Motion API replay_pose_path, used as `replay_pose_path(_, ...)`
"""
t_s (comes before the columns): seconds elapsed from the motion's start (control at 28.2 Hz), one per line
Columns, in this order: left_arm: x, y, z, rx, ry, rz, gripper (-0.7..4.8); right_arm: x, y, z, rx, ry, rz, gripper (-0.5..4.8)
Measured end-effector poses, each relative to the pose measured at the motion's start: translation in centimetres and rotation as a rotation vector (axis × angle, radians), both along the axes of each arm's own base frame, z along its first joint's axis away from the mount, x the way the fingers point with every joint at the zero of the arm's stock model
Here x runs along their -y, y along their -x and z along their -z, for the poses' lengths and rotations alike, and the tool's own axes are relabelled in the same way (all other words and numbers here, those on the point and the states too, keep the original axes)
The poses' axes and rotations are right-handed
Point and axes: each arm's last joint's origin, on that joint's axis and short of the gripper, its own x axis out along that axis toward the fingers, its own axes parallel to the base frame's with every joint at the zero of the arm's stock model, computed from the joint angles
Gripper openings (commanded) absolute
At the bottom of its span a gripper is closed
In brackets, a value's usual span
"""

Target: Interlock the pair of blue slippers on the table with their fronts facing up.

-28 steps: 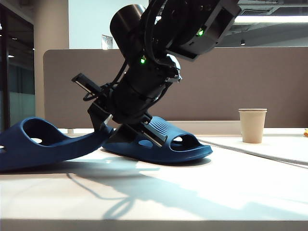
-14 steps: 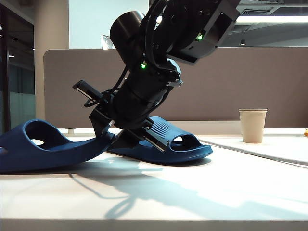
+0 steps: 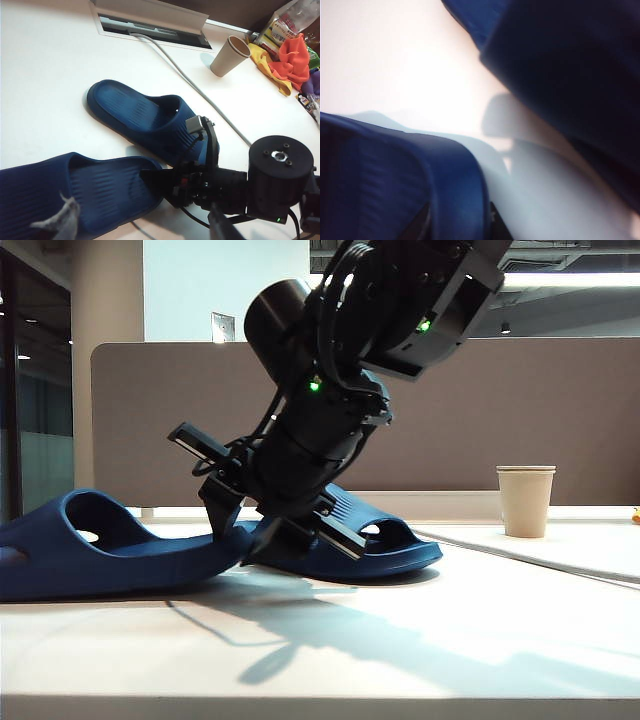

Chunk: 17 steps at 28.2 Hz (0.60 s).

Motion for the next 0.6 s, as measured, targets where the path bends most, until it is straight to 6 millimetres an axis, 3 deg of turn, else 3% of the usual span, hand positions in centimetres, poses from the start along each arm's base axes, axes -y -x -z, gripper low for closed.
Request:
replay_pose_path(0.07,0.0,0.0,0.0,0.0,0.0,0.0,3.35,0.2,-0.1,0.2,-0.002,0.017,-0.009,1.38)
replay_pose_path(0.14,0.0,0.0,0.0,0.0,0.0,0.0,3.35,0.5,-0.3,0.2,0.003,0.028,-0.023,2.05)
replay_pose_path(0.32,0.0,0.0,0.0,0.001,-0.001,0.0,3.35,0.9,-0.6,0.4,0.013,0.072,-0.044,2.78)
replay_pose_path(0.6,0.0,0.0,0.0,0.004,-0.006,0.003,3.35,1.3,-0.6,-0.1,0.039,0.109,-0.113,2.89)
